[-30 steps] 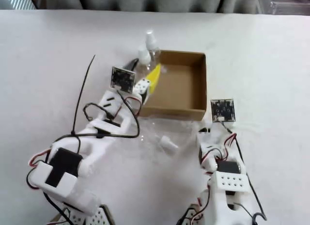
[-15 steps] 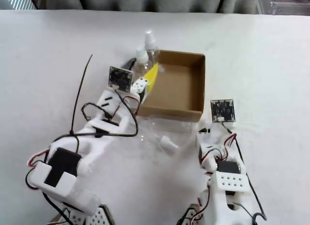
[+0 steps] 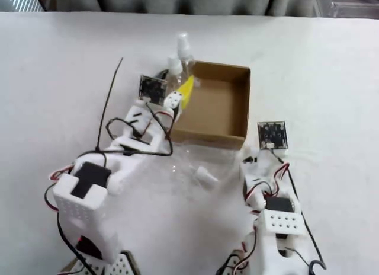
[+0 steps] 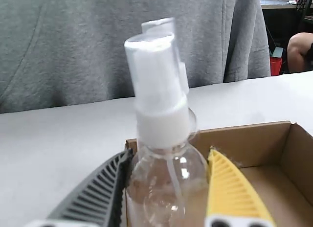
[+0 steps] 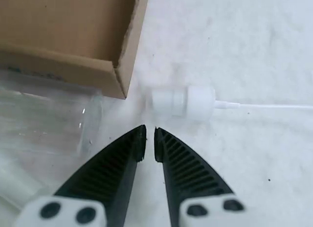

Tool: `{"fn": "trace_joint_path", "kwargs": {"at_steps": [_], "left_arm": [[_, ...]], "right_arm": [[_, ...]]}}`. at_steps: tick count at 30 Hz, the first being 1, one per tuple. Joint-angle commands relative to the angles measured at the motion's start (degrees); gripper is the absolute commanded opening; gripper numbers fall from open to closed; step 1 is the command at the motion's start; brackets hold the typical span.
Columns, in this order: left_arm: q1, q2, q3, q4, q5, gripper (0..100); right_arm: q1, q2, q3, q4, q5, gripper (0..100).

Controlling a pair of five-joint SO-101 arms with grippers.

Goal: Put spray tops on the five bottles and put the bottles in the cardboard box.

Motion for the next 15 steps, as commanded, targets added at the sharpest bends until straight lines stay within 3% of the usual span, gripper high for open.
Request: {"fn": "trace_joint_path", "kwargs": {"at_steps": [1,7,15], "left_arm": [[-1.1,0.0,-3.0,-1.4,-0.8,2],[-1.1,0.1,-2.9,-1.4,-0.8,3],[-1.0,-0.4,-0.1,-1.1,-0.4,27]], "right_arm": [[-0.5,-1.2,-0.4,-1.1,0.3,1.6],[-0.5,-1.2,-0.4,-1.1,0.3,1.6],[-0.5,-1.2,-0.4,-1.1,0.4,1.6]]}}
